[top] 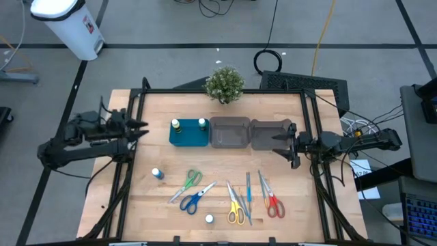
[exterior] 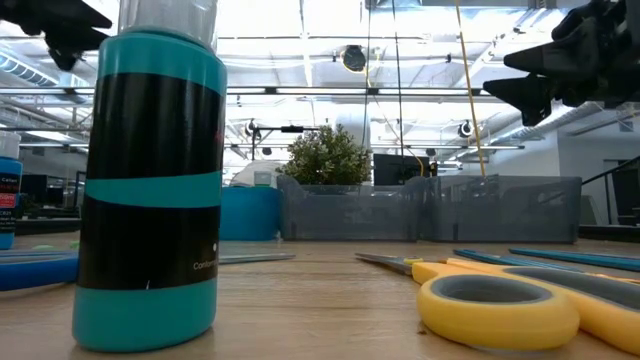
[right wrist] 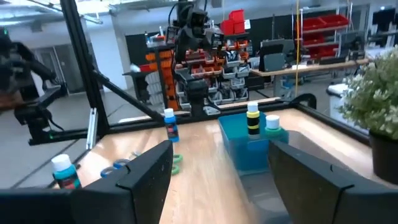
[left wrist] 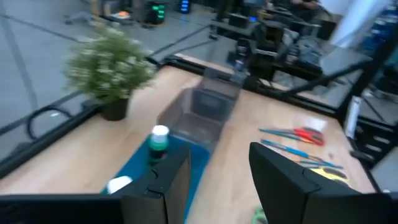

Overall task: Pick & Place Paint Supplies
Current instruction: Put the bottom blue paint bottle into the blue bin

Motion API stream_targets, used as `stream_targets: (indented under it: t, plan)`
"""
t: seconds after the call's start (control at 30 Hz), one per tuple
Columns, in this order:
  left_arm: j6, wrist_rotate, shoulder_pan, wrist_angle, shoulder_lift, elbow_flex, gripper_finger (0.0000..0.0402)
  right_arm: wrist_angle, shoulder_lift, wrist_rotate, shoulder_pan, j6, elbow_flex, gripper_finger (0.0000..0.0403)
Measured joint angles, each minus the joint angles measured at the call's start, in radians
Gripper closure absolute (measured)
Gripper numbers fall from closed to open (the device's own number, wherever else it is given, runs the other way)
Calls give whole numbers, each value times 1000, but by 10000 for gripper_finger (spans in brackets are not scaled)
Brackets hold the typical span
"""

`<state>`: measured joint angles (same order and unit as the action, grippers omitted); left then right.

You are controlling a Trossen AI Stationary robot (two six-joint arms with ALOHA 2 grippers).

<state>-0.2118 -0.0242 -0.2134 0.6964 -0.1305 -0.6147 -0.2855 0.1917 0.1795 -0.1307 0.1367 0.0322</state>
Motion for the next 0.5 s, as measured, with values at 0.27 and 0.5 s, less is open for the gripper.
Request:
stream_targets:
  t: [0.27,0.5]
  plan:
    - [17,-97,2,-373,-20,156,231,-3,14,-2,0,66,0,151]
    - [177,-103,45,-438,-21,218,231,-177,150,-52,-3,86,0,151]
